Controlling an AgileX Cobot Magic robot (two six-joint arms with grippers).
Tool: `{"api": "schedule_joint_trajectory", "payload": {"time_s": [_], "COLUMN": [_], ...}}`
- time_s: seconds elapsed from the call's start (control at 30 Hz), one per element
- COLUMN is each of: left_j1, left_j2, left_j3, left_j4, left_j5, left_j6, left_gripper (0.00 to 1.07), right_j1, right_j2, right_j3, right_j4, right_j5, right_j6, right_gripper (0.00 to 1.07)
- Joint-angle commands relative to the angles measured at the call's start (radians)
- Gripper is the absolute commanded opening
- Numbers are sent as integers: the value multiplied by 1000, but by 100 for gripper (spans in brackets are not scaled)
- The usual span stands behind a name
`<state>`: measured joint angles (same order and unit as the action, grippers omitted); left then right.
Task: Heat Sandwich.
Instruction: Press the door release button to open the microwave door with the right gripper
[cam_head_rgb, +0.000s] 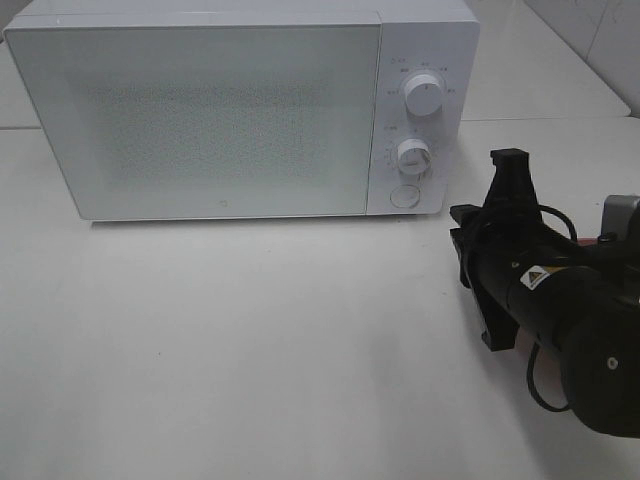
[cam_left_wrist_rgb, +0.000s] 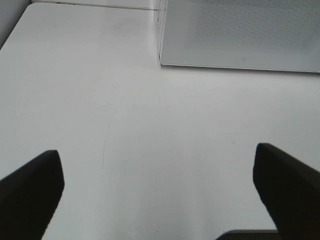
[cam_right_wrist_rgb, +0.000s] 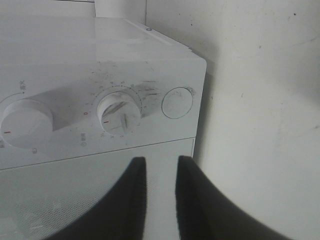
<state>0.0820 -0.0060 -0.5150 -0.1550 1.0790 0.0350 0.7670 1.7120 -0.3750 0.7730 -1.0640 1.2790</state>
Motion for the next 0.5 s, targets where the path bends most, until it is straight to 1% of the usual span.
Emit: {"api": "schedule_joint_trajectory", "payload": {"time_s": [0.03, 0.43, 0.5], "left_j1": [-5, -5, -5], "left_j2": [-25, -25, -25], "left_j3": [2, 2, 2], "left_j4": [1, 1, 1], "left_j5": [-12, -12, -12], "left_j6": [0, 0, 0], "left_gripper": [98, 98, 98], "right_j1": [4, 2, 0], "right_j2": [1, 1, 1], "right_j3": [-3, -4, -23], "right_j4": [-13, -39, -40], "right_j5": [16, 72, 99], "right_j6": [16, 30, 30], "right_gripper": [0, 0, 0]}}
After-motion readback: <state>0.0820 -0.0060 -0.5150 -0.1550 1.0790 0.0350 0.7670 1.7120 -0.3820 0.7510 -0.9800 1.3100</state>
